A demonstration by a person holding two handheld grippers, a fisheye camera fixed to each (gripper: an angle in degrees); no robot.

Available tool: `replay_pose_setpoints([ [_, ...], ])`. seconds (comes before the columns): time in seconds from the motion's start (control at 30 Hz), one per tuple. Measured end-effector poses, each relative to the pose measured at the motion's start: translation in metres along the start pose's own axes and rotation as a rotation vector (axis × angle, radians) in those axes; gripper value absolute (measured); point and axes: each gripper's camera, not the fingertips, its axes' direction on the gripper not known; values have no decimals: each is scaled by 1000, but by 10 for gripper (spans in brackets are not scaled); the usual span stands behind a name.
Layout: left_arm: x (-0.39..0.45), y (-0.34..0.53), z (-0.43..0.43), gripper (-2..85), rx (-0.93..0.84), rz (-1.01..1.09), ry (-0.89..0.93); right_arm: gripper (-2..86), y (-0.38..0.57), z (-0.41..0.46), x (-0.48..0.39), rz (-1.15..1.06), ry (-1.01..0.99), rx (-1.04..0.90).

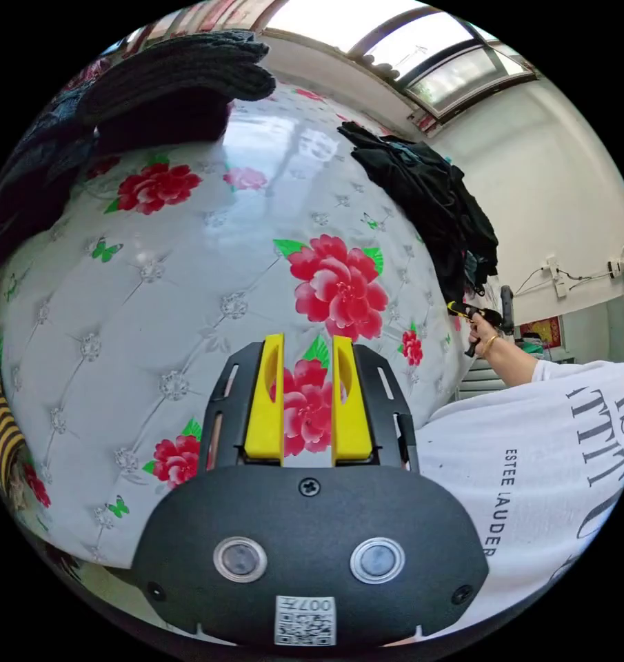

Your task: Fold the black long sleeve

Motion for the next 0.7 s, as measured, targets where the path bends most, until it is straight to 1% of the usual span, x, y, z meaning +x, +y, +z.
replay_pose_setpoints([
  [0.07, 15, 1, -3, 92, 15, 37, 15, 46, 21, 7, -34, -73, 38, 11],
  [0.13, 26, 10, -4, 92, 11, 69, 11, 31, 44, 6, -63, -141, -73, -2],
  [0.2, 30, 29, -4, 92, 2, 87, 1, 15, 89, 8, -110, -279, -391, -94],
  [0.23, 29, 35, -5, 92, -1, 86, 0, 13, 104, 10, -129, -342, -456, -135],
  [0.3, 17, 59, -9, 92, -8, 56, -7, 7, 195, 10, -224, -670, -512, -265],
  [0.33, 14, 65, -11, 91, -8, 46, -10, 7, 223, 7, -249, -758, -513, -280],
  [0.37, 5, 77, -16, 91, -7, 24, -19, 7, 278, -2, -296, -913, -527, -290],
  [0.4, -4, 90, -21, 91, -2, 1, -30, 10, 326, -12, -335, -1028, -596, -306],
  [0.43, -9, 96, -24, 91, 1, -12, -36, 12, 347, -17, -353, -1071, -648, -320],
  [0.47, -18, 107, -30, 91, 6, -41, -46, 19, 384, -25, -386, -1140, -758, -362],
  [0.5, -28, 118, -37, 91, 13, -76, -54, 28, 418, -35, -416, -1285, -822, -414],
  [0.57, -40, 134, -50, 92, 44, -123, -59, 41, 454, -47, -447, -1438, -750, -454],
  [0.6, -47, 144, -60, 92, 69, -145, -62, 50, 464, -58, -452, -1469, -726, -415],
  [0.63, -49, 148, -64, 93, 79, -153, -65, 55, 465, -64, -452, -1468, -723, -379],
  [0.7, -55, 164, -76, 96, 108, -171, -74, 77, 452, -87, -443, -1386, -699, -197],
])
